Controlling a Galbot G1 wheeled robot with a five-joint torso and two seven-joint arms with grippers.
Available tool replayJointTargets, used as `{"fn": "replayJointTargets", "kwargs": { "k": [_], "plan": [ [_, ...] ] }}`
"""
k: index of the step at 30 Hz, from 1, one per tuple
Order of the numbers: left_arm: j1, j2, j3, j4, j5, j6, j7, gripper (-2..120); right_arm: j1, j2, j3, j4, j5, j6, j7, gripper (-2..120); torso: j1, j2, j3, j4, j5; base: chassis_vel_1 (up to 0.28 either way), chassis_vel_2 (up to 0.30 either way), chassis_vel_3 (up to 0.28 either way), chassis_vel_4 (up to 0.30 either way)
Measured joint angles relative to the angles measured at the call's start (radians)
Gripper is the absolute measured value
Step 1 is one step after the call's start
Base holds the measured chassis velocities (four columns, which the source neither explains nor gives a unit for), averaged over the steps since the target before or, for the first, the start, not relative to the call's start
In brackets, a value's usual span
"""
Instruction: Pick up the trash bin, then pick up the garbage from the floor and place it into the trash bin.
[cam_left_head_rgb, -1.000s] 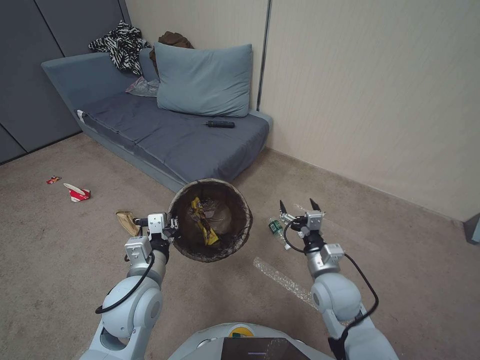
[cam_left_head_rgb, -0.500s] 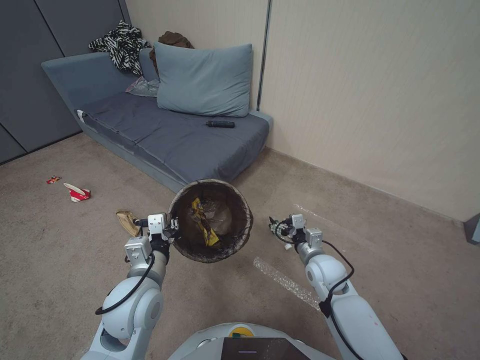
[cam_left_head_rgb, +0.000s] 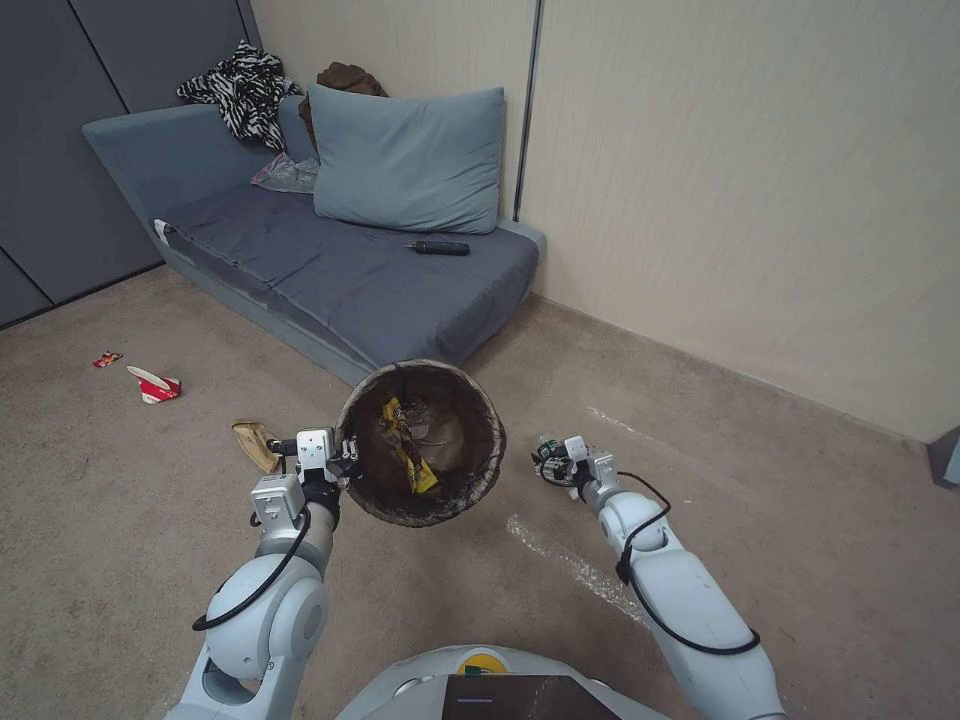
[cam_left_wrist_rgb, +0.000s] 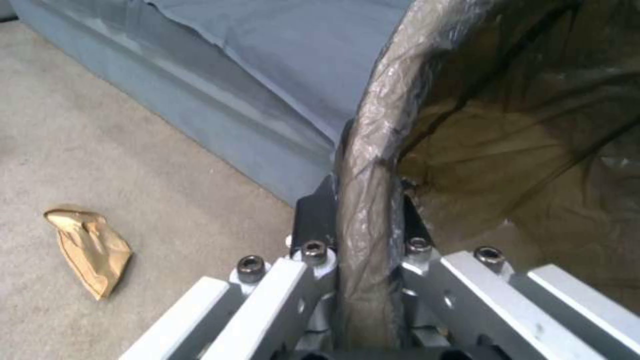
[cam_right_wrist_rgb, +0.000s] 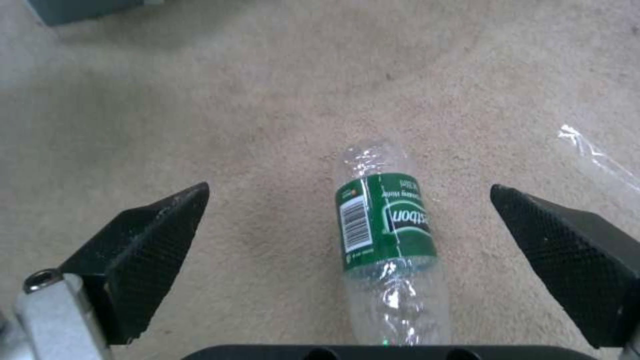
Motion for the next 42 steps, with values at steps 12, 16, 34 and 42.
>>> {"fn": "replayJointTargets", "kwargs": {
  "k": [12,16,34,42],
  "plan": [
    [0.006,-0.01,-0.004,0.006,0.012,-0.001,0.001,4,0.095,0.024,-0.022,-0.212,-0.037,0.055,-0.017,100,0.0,0.0,0.0,0.0,0.0,0.0,0.0,0.0,0.0],
    [0.009,-0.014,-0.005,0.007,0.016,-0.002,0.001,4,0.112,0.029,-0.022,-0.265,-0.045,0.064,-0.019,100,0.0,0.0,0.0,-0.0001,0.0,0.0,0.0,0.0,0.0],
    [0.01,-0.016,-0.004,0.009,0.02,-0.004,0.001,4,0.125,0.043,0.004,-0.357,-0.073,0.104,-0.031,75,0.0,0.0,0.0,-0.0002,0.0,0.0,0.0,0.0,0.0],
    [0.01,-0.017,-0.002,0.01,0.021,-0.005,0.001,4,0.125,0.048,0.009,-0.374,-0.073,0.117,-0.03,39,0.0,0.0,0.0,-0.0001,0.0,0.0,0.0,0.0,0.0]
  ]
}}
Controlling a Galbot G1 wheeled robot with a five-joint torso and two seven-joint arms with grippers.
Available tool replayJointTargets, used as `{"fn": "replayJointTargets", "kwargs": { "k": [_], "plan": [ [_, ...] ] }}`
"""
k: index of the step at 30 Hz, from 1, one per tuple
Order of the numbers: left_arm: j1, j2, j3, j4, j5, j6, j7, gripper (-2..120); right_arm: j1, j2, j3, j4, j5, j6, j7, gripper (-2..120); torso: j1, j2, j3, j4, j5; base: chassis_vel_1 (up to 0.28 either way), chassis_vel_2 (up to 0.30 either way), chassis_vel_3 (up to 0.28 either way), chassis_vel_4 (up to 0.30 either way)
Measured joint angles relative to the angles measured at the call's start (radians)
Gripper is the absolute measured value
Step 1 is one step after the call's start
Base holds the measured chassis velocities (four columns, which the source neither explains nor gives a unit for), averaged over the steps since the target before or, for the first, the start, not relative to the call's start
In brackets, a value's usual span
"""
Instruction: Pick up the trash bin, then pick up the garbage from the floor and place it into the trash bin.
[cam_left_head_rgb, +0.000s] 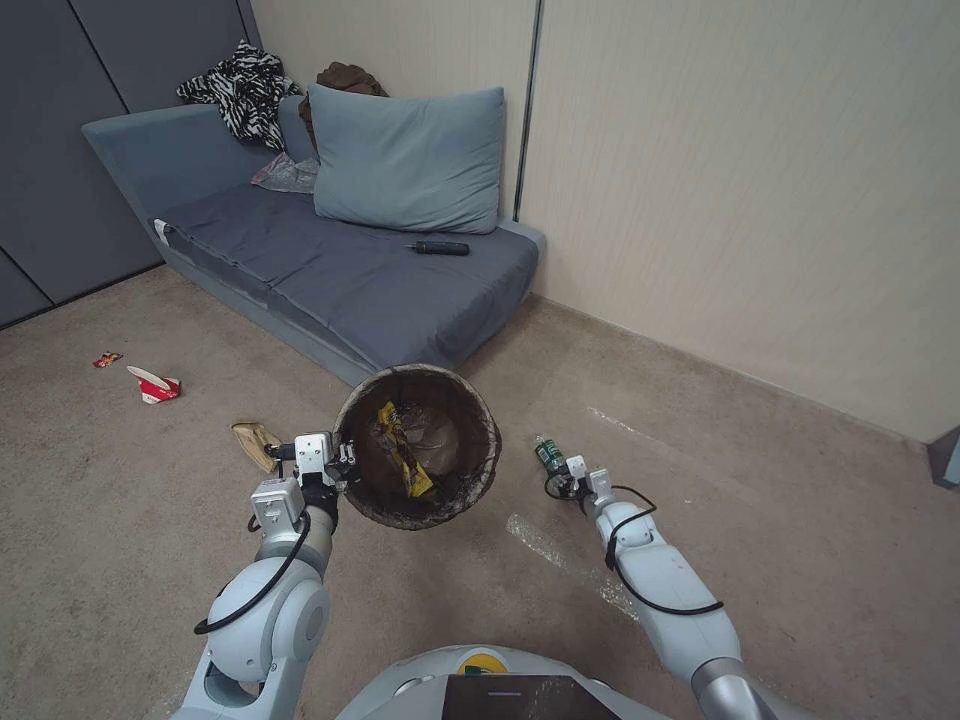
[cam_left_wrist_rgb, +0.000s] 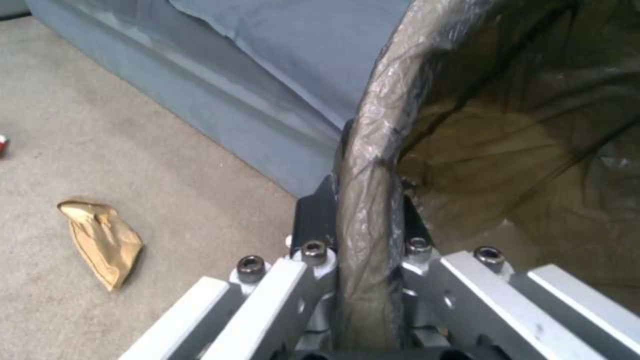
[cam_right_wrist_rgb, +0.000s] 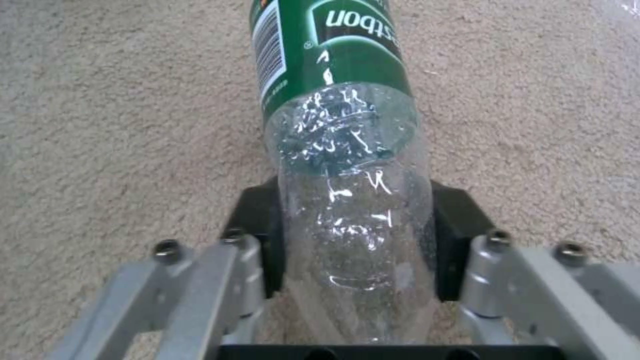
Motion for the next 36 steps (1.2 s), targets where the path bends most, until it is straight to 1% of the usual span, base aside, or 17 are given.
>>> {"fn": "replayJointTargets", "kwargs": {
  "k": [2,4,17,19,20,22,23,25,26,28,29,30,31,32,33,35,36],
  "plan": [
    [0.0,0.0,0.0,0.0,0.0,0.0,0.0,4,0.0,0.0,0.0,-0.001,0.0,0.002,0.0,37,0.0,0.0,0.0,0.0,0.0,0.0,0.0,0.0,0.0],
    [0.0,0.001,-0.005,0.0,0.0,0.0,0.0,4,0.001,0.001,0.001,-0.001,0.002,0.006,0.003,30,0.0,0.0,0.0,0.0001,0.0,0.0,0.0,0.0,0.0],
    [-0.007,0.0,-0.002,0.003,0.0,0.0,0.0,4,-0.009,-0.005,0.007,0.018,0.015,0.02,0.02,30,0.0,0.0,0.0,0.0,0.0,0.0,0.0,0.0,0.0],
    [-0.009,0.001,-0.001,0.006,-0.001,0.0,0.001,4,-0.033,-0.012,0.011,0.09,0.04,0.025,0.05,30,0.0,0.0,0.0,0.0,0.0,0.0,0.0,0.0,0.0],
    [-0.009,0.001,-0.001,0.006,-0.001,0.0,0.001,4,-0.033,-0.012,0.011,0.09,0.04,0.025,0.05,30,0.0,0.0,0.0,0.0,0.0,0.0,0.0,0.0,0.0],
    [-0.012,0.001,-0.001,0.013,-0.002,0.0,0.001,4,-0.073,-0.017,0.021,0.221,0.078,0.038,0.097,30,0.0,0.0,0.0,0.0001,0.0,0.0,0.0,0.0,0.0],
    [-0.012,0.001,-0.001,0.013,-0.002,0.0,0.001,4,-0.073,-0.017,0.021,0.221,0.078,0.038,0.097,30,0.0,0.0,0.0,0.0001,0.0,0.0,0.0,0.0,0.0],
    [-0.012,0.001,0.002,0.015,-0.003,0.0,0.001,4,-0.113,-0.02,0.031,0.36,0.127,0.067,0.127,30,0.0,0.0,0.0,0.0001,-0.0001,0.0,0.0,0.0,0.0],
    [-0.012,0.001,0.002,0.015,-0.003,0.0,0.001,4,-0.113,-0.02,0.031,0.36,0.127,0.067,0.127,30,0.0,0.0,0.0,0.0001,-0.0001,0.0,0.0,0.0,0.0],
    [-0.013,0.001,0.004,0.018,-0.006,0.001,0.0,4,-0.153,-0.022,0.04,0.472,0.151,0.146,0.13,30,0.0,0.0,0.0,0.0001,0.0,0.0,0.0,0.0,0.0],
    [-0.013,0.001,0.004,0.018,-0.006,0.001,0.0,4,-0.153,-0.022,0.04,0.472,0.151,0.146,0.13,30,0.0,0.0,0.0,0.0001,0.0,0.0,0.0,0.0,0.0],
    [-0.013,0.002,0.006,0.02,-0.007,0.002,0.0,4,-0.173,-0.024,0.044,0.537,0.154,0.222,0.114,30,0.0,0.0,0.0,-0.0004,0.0,0.0,0.0,0.0,0.0],
    [-0.013,0.001,0.008,0.021,-0.009,0.003,-0.001,4,-0.189,-0.026,0.045,0.589,0.158,0.268,0.089,30,0.0,0.0,0.0,0.0001,-0.0004,0.0,0.0,0.0,0.0],
    [-0.013,0.001,0.008,0.021,-0.009,0.003,-0.001,4,-0.189,-0.026,0.045,0.589,0.158,0.268,0.089,30,0.0,0.0,0.0,0.0001,-0.0004,0.0,0.0,0.0,0.0],
    [-0.012,0.002,0.012,0.022,-0.018,0.008,-0.003,4,-0.215,-0.03,0.046,0.663,0.168,0.319,0.041,30,0.0,0.0,0.0,0.0002,-0.0002,0.0,0.0,0.0,0.0],
    [-0.012,0.002,0.014,0.022,-0.023,0.012,-0.005,4,-0.224,-0.032,0.046,0.691,0.174,0.335,0.021,30,0.0,0.0,0.0,0.0001,0.0,0.0,0.0,0.0,0.0],
    [-0.012,0.003,0.016,0.022,-0.032,0.017,-0.008,4,-0.24,-0.035,0.046,0.736,0.186,0.36,-0.013,30,0.0,0.0,0.0,0.0002,-0.0001,0.0,0.0,0.0,0.0]
  ]
}}
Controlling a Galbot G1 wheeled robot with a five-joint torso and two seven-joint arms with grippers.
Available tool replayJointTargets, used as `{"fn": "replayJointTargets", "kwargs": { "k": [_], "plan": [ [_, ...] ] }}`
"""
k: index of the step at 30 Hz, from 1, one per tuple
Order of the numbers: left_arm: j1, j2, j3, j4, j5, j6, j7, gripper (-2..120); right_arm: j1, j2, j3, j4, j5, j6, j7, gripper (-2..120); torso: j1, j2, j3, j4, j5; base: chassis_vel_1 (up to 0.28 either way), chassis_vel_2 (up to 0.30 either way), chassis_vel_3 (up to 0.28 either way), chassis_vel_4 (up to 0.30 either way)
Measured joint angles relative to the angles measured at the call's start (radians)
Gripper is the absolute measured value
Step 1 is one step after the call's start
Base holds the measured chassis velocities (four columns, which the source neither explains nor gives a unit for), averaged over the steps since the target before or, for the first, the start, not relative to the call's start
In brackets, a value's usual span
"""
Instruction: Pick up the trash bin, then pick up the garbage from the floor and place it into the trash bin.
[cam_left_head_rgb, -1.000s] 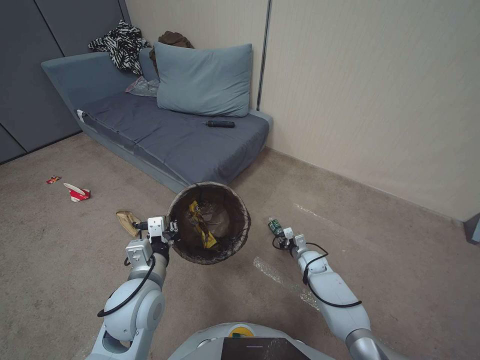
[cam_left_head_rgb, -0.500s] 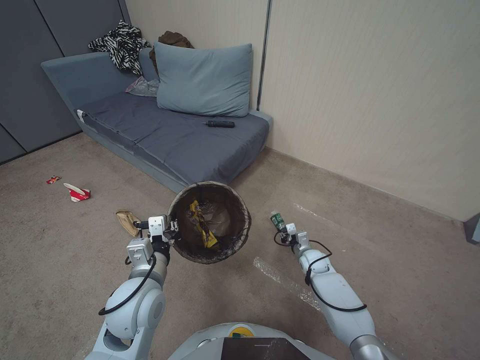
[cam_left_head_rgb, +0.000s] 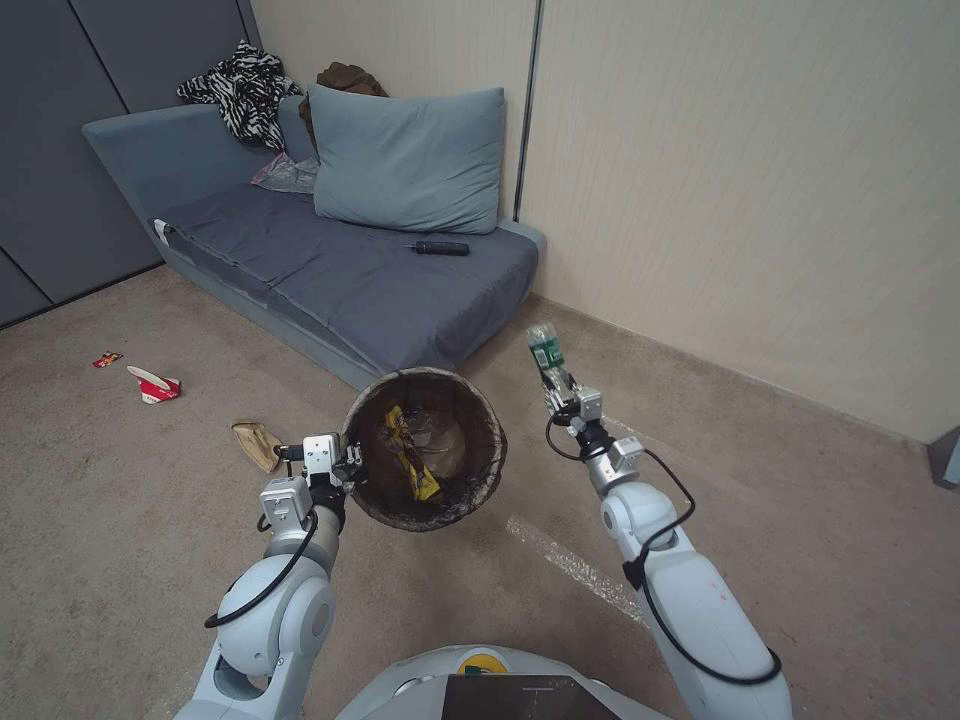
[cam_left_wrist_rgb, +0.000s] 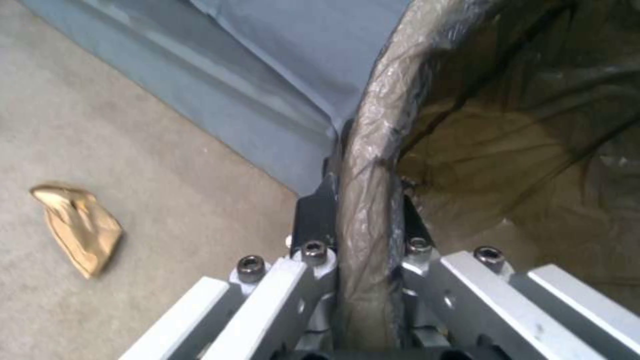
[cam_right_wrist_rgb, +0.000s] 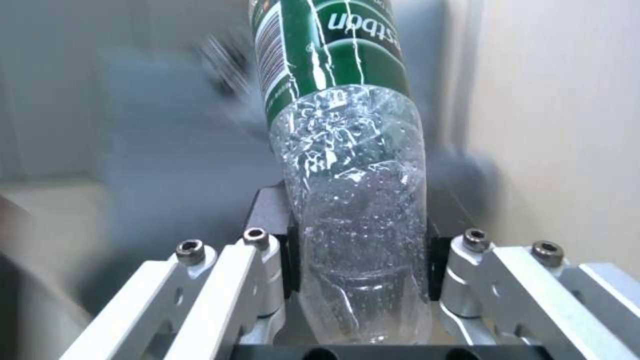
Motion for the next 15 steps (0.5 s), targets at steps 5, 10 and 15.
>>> {"fn": "replayJointTargets", "kwargs": {
  "k": [5,10,15],
  "plan": [
    [0.0,0.006,0.017,0.001,-0.027,0.018,-0.011,4,-0.056,-0.013,-0.019,0.188,0.078,0.058,-0.138,30,0.0,0.0,0.0,-0.0002,0.0001,0.0,0.0,0.0,0.0],
    [0.003,0.0,0.034,0.001,-0.035,0.021,-0.015,4,-0.082,-0.038,-0.078,0.328,0.119,0.041,-0.173,30,0.0,0.0,0.0,-0.0002,0.0,0.0,0.0,0.0,0.0],
    [0.002,-0.001,0.05,-0.008,-0.07,0.036,-0.028,4,-0.086,-0.069,-0.152,0.376,0.15,-0.009,-0.155,30,0.0,0.0,0.0,0.0,0.0,0.0,0.0,0.0,0.0]
  ]
}}
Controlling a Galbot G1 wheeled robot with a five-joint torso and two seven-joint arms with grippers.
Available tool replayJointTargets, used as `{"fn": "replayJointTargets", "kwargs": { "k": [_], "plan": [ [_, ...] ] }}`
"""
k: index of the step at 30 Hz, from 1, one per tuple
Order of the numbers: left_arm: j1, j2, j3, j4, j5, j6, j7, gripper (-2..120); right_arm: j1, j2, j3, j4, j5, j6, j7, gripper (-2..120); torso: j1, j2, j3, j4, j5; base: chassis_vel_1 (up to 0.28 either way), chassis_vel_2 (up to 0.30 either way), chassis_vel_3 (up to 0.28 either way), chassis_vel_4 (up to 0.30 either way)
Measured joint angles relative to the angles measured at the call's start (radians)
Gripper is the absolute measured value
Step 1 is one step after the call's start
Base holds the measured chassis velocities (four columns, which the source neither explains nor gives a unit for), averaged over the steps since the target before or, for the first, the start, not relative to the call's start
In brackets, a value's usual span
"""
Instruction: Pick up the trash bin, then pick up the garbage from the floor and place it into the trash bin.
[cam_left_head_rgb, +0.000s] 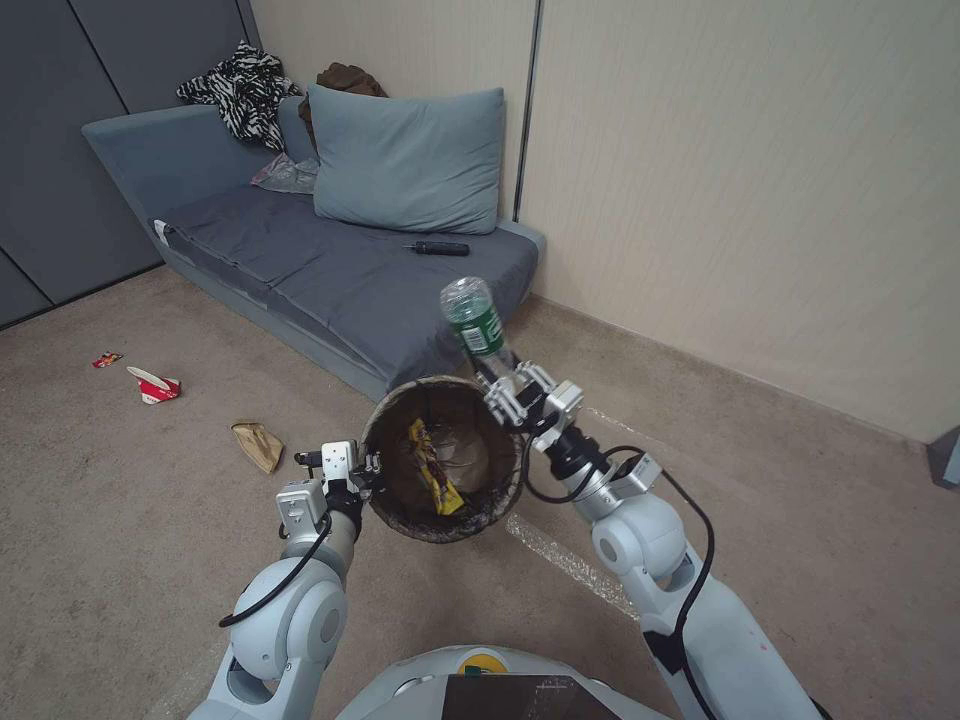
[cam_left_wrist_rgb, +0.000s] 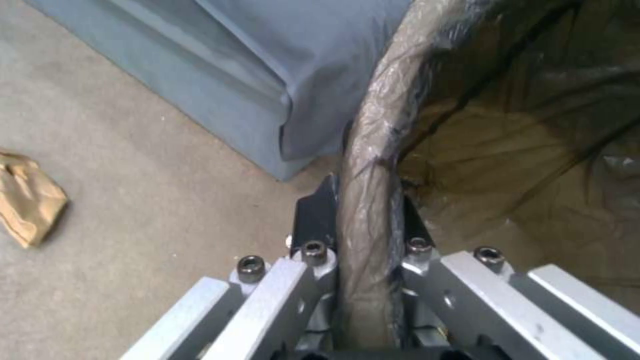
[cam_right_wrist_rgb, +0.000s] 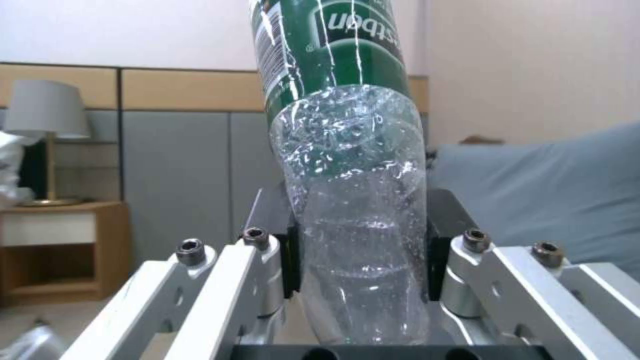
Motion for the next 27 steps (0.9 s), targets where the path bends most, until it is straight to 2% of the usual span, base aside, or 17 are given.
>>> {"fn": "replayJointTargets", "kwargs": {
  "k": [27],
  "plan": [
    [0.0,0.002,0.0,-0.016,-0.036,0.02,-0.019,4,-0.023,-0.007,-0.098,-0.032,-0.04,-0.017,0.016,30,0.0,0.0,0.0,-0.0001,0.0001,0.0,0.0,0.0,0.0]
  ]
}}
